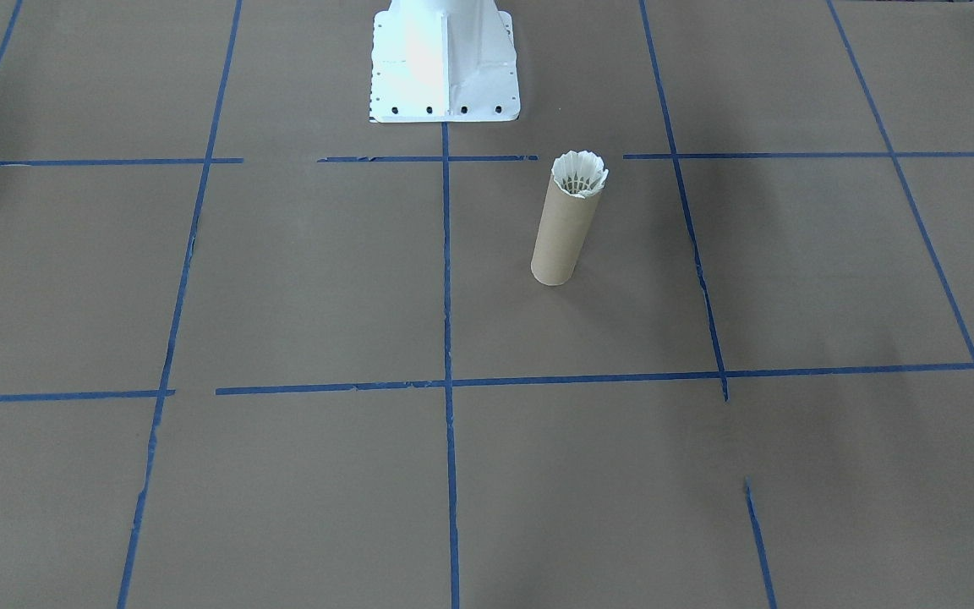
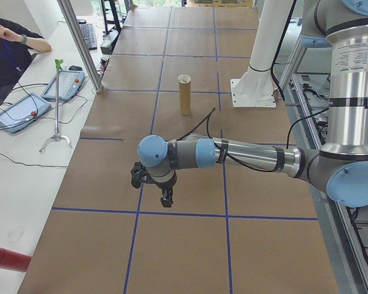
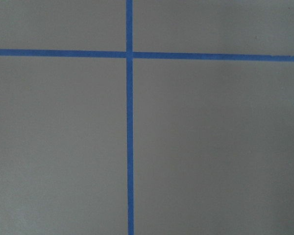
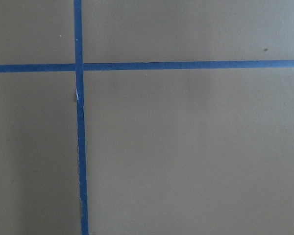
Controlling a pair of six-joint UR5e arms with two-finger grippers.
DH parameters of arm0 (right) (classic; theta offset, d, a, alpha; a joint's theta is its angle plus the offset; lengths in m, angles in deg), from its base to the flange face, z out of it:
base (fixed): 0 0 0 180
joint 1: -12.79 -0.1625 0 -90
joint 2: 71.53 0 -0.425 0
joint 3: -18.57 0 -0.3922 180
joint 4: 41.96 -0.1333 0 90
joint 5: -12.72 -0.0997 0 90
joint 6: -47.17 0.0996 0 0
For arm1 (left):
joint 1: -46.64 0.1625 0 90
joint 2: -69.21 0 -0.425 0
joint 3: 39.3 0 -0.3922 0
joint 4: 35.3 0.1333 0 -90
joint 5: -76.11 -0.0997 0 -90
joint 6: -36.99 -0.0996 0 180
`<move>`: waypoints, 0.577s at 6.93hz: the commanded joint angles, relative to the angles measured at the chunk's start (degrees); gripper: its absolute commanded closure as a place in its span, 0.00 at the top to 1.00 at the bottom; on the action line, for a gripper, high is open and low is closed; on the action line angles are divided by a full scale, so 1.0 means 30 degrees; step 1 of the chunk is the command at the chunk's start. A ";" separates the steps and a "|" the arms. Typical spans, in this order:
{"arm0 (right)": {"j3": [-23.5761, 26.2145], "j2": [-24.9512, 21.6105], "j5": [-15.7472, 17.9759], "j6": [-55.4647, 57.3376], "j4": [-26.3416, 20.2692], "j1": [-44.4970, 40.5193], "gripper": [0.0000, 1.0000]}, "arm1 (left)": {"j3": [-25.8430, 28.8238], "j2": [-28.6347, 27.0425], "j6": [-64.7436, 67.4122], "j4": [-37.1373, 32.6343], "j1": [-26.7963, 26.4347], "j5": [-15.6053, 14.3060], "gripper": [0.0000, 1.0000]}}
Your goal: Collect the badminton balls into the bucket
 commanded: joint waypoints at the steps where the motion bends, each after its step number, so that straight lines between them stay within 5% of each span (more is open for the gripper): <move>1: 0.0000 0.0017 -0.0028 0.0000 0.0000 0.0000 1.00 | 0.0426 0.1401 0.0125 -0.3107 -0.0015 0.0001 1.00; 4: 0.0000 0.0018 0.0000 0.0000 0.0000 0.0000 1.00 | 0.0427 0.1225 0.0155 -0.2965 -0.0045 -0.0175 1.00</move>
